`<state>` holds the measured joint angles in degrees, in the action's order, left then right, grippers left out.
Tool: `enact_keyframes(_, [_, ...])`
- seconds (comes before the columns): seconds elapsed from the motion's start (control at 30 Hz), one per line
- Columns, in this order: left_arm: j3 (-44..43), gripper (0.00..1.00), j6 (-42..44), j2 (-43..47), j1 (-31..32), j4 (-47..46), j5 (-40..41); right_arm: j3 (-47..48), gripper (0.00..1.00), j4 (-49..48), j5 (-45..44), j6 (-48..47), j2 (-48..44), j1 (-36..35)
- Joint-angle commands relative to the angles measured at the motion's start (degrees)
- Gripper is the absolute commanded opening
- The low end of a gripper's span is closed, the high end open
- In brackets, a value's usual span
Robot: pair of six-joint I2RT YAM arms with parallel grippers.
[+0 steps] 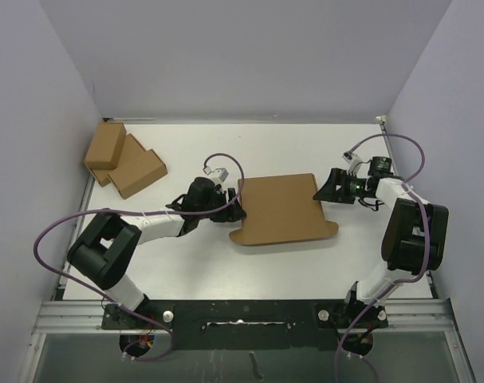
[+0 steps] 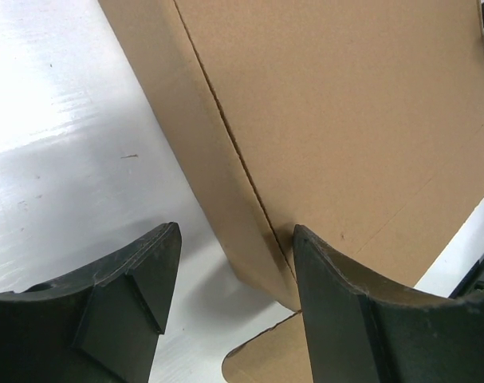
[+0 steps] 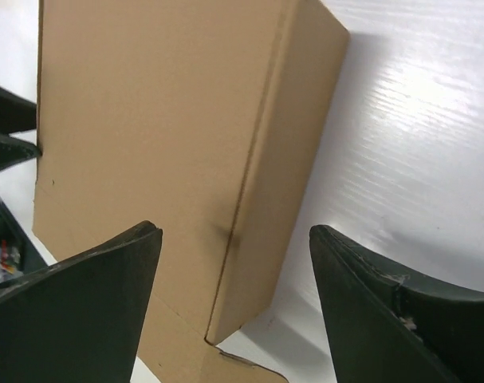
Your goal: Fold the paper box
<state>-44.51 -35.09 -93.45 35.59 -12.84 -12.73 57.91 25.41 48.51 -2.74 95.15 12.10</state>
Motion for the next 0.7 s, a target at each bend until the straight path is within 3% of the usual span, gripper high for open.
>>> enact_keyframes(0.0, [2.8, 0.57, 0.7, 5.1, 0.0, -5.0, 1.9, 1.9, 0.74, -2.7, 4.2, 6.1, 2.4, 2.1])
enact_keyframes(0.17, [8.0, 0.6, 1.5, 11.4, -0.1, -9.9, 4.3, 2.1, 0.61, -2.1, 7.0, 6.7, 6.0, 2.3])
enact_keyframes(0.27, [11.6, 0.71, 0.9, 14.4, -0.6, -13.5, 4.5, 2.3, 0.52, -1.7, 8.3, 6.9, 7.8, 2.6])
enact_keyframes(0.47, [16.4, 0.8, -3.7, 16.1, -3.3, -17.9, 0.5, 2.4, 0.48, -1.3, 9.7, 6.8, 9.2, 3.2])
enact_keyframes(0.67, [20.8, 0.92, -11.6, 15.4, -6.5, -24.6, -2.2, 2.4, 0.27, -0.6, 8.6, 7.3, 12.4, 4.8])
